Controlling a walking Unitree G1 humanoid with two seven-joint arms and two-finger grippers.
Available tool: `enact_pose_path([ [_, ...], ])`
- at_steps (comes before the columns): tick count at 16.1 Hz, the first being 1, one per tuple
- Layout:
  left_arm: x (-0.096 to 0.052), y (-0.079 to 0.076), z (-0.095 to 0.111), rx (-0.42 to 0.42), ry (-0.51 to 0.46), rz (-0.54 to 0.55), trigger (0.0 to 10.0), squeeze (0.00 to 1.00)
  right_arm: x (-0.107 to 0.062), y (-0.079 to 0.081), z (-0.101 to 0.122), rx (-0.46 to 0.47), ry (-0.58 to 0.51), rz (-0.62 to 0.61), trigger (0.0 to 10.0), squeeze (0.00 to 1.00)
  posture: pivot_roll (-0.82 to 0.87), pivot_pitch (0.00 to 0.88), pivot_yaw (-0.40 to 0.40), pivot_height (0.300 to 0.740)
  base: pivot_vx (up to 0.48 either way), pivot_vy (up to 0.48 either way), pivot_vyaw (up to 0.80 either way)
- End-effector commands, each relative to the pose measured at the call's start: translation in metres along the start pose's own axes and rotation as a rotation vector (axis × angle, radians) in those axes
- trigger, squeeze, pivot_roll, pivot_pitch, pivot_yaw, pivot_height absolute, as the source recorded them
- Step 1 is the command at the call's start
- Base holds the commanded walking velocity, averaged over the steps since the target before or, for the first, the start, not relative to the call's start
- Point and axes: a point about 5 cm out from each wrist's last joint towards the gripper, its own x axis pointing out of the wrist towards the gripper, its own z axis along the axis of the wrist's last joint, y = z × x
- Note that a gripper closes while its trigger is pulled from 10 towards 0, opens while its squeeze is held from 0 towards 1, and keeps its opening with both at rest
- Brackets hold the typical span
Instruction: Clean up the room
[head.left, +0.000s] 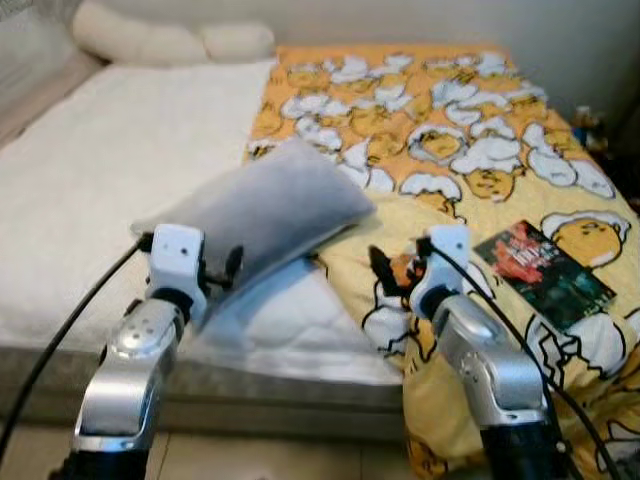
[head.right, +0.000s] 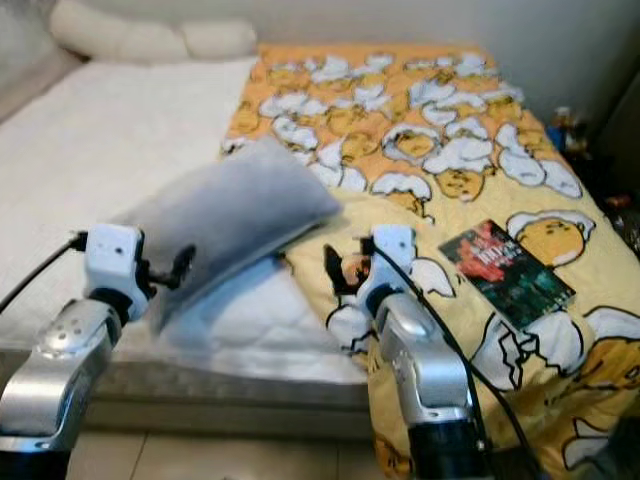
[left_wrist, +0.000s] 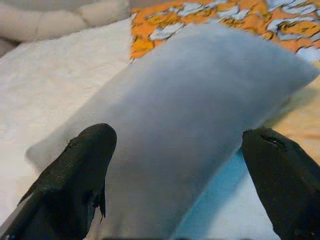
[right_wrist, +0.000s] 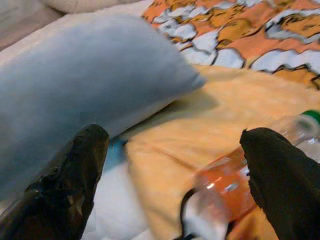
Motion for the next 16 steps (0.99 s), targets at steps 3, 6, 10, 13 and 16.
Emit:
enact_pose_path([
  [3,0.003,-0.001,0.004,0.01,-0.011,-0.021,10.0,0.0,0.0,-0.01,-0.001,-0.002,0.012,-0.03,10.0,0.0,-0.06,0.0,0.055,0.74,0.32,0.0,0.0],
  [6,0.003,-0.002,0.005,0.015,-0.012,-0.026,10.0,0.0,0.0,-0.009,-0.001,-0.003,0.015,-0.028,10.0,0.0,-0.06,0.0,0.055,0.74,0.322,0.0,0.0],
  [10,0.003,-0.009,0.002,0.011,0.008,-0.056,10.0,0.0,0.0,-0.013,-0.002,-0.029,0.024,-0.067,10.0,0.0,-0.05,0.0,0.059,0.74,0.157,0.0,0.0],
  [13,-0.008,-0.024,0.001,-0.069,0.029,-0.186,10.0,0.0,-0.002,-0.018,-0.008,-0.045,0.136,-0.156,10.0,0.0,-0.07,0.0,0.07,0.74,0.0,0.0,0.0],
  [16,-0.014,-0.026,0.004,-0.095,0.023,-0.228,10.0,0.0,-0.002,-0.022,-0.014,-0.004,0.186,-0.194,10.0,0.66,-0.08,0.0,0.074,0.74,0.0,0.0,0.0],
])
